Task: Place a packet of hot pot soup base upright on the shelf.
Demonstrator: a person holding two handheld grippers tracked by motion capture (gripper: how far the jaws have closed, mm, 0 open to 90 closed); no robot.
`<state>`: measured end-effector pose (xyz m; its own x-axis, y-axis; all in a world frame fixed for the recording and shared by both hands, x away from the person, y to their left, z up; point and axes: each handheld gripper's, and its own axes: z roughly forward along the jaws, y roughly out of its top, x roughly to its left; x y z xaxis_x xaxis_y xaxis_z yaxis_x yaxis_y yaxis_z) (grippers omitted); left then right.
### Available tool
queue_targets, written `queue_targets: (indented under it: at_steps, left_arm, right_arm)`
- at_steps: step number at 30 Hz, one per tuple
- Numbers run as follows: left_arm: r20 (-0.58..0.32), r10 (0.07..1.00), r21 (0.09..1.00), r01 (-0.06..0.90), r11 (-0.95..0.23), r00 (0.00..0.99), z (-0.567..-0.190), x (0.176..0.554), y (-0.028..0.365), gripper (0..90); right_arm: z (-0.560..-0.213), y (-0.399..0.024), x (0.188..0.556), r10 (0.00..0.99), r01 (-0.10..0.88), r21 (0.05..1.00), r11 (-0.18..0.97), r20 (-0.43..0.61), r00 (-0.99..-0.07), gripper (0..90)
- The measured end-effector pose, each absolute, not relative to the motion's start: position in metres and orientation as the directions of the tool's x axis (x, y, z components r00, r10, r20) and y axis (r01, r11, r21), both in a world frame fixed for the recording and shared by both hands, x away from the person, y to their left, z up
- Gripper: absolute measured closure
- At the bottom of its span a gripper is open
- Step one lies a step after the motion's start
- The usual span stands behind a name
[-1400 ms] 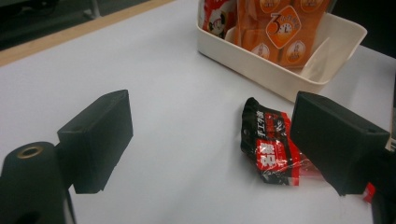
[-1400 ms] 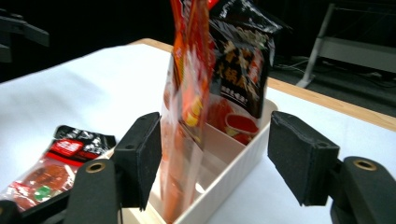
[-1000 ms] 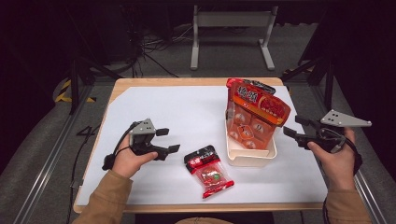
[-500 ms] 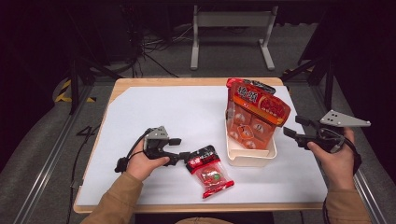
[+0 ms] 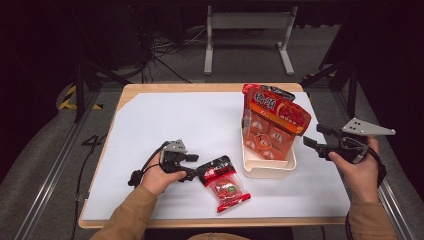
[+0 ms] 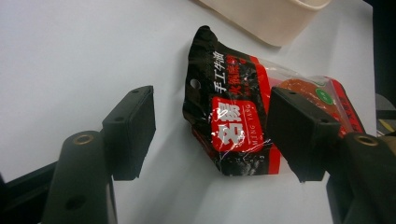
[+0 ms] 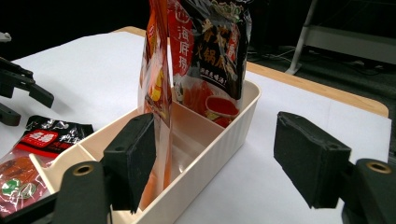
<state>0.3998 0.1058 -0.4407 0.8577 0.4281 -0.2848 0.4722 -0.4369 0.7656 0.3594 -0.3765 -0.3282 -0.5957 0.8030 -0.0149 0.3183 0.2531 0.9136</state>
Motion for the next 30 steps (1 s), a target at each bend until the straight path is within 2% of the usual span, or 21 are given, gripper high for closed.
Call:
queue_targets:
  at_steps: [14, 21, 26, 30]
  left_arm:
    - [-0.317, 0.404, 0.711, 0.497, -0.497, 0.858, -0.451, 0.4, 0.097, 35.9]
    - [-0.352, 0.379, 0.701, 0.509, -0.499, 0.856, -0.453, 0.398, 0.095, 42.9]
    - [-0.365, 0.375, 0.706, 0.516, -0.485, 0.852, -0.453, 0.398, 0.093, 52.0]
    - [-0.385, 0.406, 0.694, 0.55, -0.464, 0.829, -0.456, 0.399, 0.093, 60.9]
  right_arm:
    - [-0.329, -0.373, 0.36, 0.796, 0.326, 0.909, 0.257, -0.008, -0.605, 30.1]
    - [-0.33, -0.373, 0.36, 0.793, 0.328, 0.909, 0.257, -0.004, -0.61, 30.1]
    - [-0.33, -0.373, 0.361, 0.792, 0.33, 0.908, 0.259, -0.003, -0.611, 30.1]
    - [-0.331, -0.372, 0.361, 0.79, 0.331, 0.906, 0.263, -0.006, -0.613, 30.2]
